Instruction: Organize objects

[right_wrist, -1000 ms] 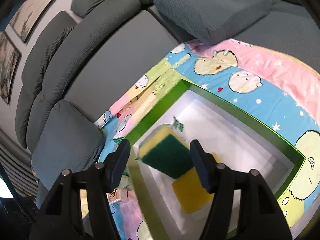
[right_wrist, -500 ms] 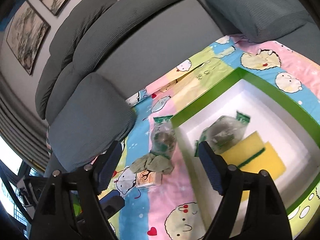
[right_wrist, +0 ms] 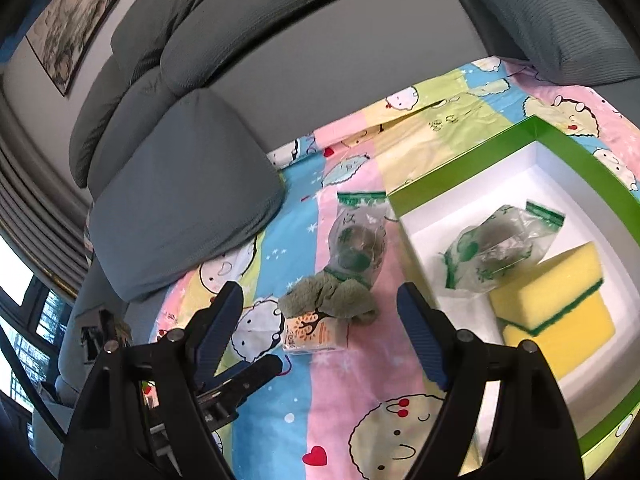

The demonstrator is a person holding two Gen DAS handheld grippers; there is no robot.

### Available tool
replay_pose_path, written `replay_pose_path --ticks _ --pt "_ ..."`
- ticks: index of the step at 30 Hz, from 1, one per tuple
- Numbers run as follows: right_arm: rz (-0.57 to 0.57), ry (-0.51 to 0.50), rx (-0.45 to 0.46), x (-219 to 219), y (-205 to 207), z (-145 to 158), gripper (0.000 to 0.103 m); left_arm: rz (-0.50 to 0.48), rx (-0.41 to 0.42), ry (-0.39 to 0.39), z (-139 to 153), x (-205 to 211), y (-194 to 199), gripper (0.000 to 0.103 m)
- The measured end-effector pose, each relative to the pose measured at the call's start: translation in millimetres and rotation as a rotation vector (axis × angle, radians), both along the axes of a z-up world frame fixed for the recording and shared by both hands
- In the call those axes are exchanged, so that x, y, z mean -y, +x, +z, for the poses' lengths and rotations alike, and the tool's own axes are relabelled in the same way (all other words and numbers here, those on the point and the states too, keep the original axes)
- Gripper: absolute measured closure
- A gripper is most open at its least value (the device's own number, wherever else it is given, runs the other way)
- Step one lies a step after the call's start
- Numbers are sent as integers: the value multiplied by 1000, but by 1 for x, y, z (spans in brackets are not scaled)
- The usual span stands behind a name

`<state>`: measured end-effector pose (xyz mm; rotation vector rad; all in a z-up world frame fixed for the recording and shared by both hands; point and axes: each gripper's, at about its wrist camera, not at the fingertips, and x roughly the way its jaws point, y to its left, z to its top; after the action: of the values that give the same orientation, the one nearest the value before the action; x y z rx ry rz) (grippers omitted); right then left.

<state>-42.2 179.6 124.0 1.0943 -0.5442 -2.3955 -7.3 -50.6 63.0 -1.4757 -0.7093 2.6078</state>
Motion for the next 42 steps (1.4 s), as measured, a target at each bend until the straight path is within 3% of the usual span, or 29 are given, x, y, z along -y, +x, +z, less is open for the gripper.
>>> replay_pose_path --ticks 10,17,23,34,39,42 --pt "30 105 62 30 -7 -18 24 0 41 -3 -5 9 -5 30" --pt "37 156 89 46 -10 -29 42 11 65 32 -16 21 -9 30" --pt "24 173 138 51 -15 -39 43 16 69 85 -21 28 -10 30" --pt "47 130 204 55 -25 -54 42 0 69 151 -35 23 -23 30" --pt "85 82 246 63 -34 -67 48 -2 42 152 -40 24 -24 30" --pt "86 66 279 67 -39 -79 52 -14 47 132 -42 22 -25 36"
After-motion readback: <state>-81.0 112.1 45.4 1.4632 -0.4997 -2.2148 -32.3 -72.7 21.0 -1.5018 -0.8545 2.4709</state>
